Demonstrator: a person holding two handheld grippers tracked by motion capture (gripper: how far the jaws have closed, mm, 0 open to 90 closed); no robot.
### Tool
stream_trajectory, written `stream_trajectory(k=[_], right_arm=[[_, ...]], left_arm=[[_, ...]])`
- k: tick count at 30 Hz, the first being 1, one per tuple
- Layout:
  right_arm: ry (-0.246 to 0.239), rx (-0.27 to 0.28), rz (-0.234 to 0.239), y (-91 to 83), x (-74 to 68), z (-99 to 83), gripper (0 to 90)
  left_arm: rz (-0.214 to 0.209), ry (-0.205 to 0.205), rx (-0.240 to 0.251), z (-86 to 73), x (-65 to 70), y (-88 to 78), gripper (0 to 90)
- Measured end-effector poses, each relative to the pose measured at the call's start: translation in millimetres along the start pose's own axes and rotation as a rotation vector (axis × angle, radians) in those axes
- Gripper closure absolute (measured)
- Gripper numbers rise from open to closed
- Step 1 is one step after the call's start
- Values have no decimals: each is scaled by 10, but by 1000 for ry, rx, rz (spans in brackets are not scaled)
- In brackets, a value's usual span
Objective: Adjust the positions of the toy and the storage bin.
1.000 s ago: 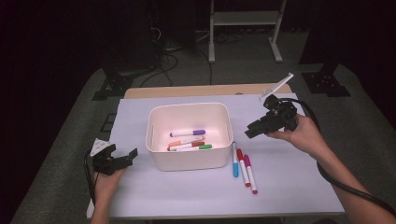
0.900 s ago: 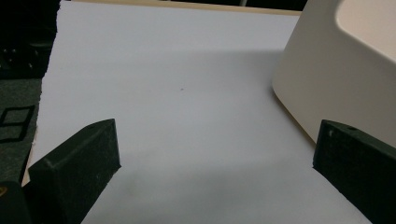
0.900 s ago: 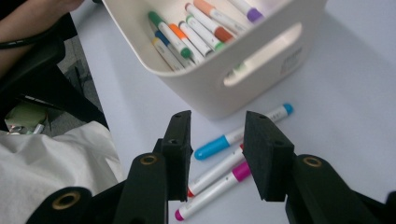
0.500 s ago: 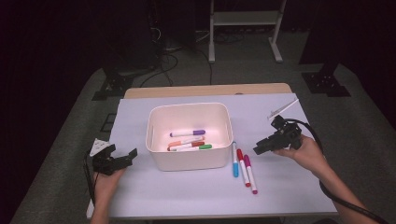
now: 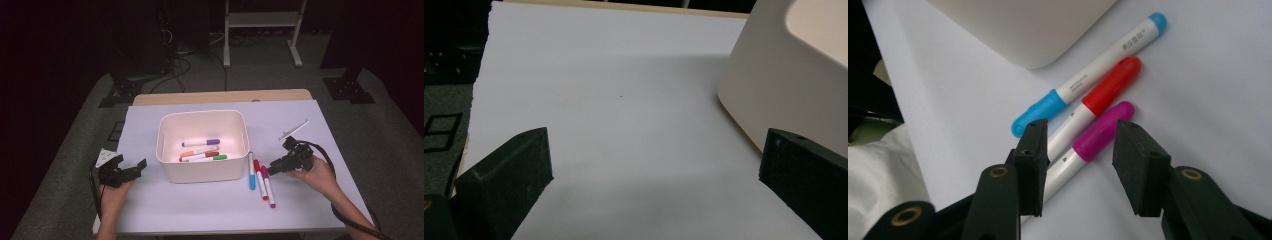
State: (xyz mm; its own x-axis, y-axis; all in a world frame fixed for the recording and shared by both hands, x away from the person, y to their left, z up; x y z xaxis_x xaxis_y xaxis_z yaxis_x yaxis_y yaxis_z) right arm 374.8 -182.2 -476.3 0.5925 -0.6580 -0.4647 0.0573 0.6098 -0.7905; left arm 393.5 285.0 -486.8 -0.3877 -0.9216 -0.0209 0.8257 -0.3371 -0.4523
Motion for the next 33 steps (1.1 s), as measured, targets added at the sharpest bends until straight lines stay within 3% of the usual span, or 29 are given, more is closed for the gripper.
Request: stream_trajectory(k=[5,9,13,18,19,22,27,33], right_arm=[[-8,-9,-33,153,27,-43,563],[-16,-7,-55,193,21,-47,563],[-36,-16,-117,257,38,-82,567],[-36,-16,-140,279,68,-105,566],[-46,-33,-179,293,111,-140,574],[-38,-23,-180,277,119,-155,580],[-48,-28,-246,193,190,-240,600],[-33,-17,-260,117,262,-318,650]], left_arm=[[0,-1,-1,-1,0,0,0],[1,-2,1,1,1,-1,0],[1,-2,1,1,-2,-2,0],[1,-2,2,2,-3,-4,0],[1,-3,1,1,-5,-5,0],[3,-5,3,1,-7,-5,0],[1,-3,1,2,1,-3,0],[1,-2,0,1,1,-2,0]])
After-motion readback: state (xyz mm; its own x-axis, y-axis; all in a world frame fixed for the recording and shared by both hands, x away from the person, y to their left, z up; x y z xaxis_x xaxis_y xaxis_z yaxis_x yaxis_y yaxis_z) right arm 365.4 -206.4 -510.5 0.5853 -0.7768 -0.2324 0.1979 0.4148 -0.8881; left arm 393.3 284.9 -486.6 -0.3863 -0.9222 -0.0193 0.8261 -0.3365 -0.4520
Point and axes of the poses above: each handheld gripper's, and its own axes: y roughly forward along the jaws, z roughly out of its top, x roughly to its right, the point moved 9 cm from there along y, roughly forward along the jaws, and after that the axes turned 11 degrees about y, right-handed, at the moved point
